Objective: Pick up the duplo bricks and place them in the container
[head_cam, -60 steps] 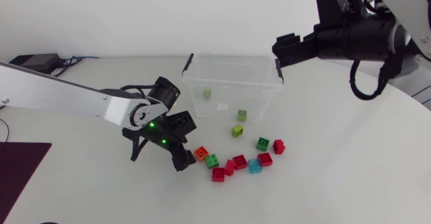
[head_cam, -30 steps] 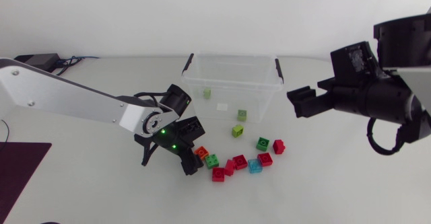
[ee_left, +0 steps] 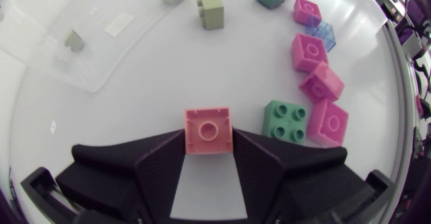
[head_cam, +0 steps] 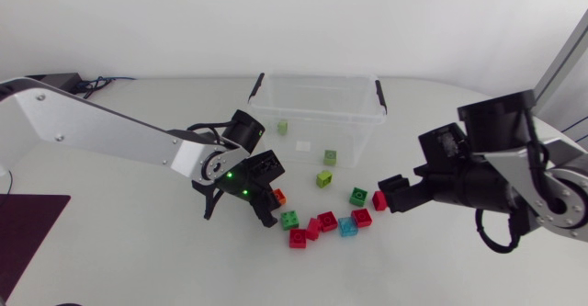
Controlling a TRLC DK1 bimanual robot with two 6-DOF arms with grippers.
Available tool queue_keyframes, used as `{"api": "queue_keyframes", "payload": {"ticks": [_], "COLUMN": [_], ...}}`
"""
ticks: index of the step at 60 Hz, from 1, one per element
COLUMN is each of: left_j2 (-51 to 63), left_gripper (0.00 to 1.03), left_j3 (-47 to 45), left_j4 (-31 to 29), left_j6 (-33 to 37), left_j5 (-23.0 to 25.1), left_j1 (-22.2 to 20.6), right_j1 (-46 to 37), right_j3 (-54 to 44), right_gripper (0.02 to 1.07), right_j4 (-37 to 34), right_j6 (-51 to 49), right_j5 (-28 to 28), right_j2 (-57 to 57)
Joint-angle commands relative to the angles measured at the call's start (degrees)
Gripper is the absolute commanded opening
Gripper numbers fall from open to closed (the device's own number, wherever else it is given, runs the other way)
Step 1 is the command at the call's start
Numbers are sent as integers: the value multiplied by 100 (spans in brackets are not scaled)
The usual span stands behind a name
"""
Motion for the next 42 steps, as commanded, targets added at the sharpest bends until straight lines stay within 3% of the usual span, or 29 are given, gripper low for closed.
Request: {"api": "queue_keyframes", "payload": {"ticks": [1, 27, 39, 42], "left_j2": [-93, -2105, -2694, -2756], "left_gripper": [31, 30, 30, 30], "left_j3": [-196, -548, -381, -337], "left_j4": [102, -153, 76, 217], "left_j6": [-14, 65, -49, -146], "left_j5": [58, 75, 84, 84], "left_j1": [-66, 320, 523, 558], "right_j1": [53, -44, -79, -79], "right_j3": [-115, 334, 439, 457], "right_gripper": [102, 86, 61, 60], "right_j4": [127, 866, 1182, 1226], "right_j6": [147, 199, 208, 208], "right_j5": [-12, 296, 454, 489], "right_j2": [452, 2403, 2931, 3045]}}
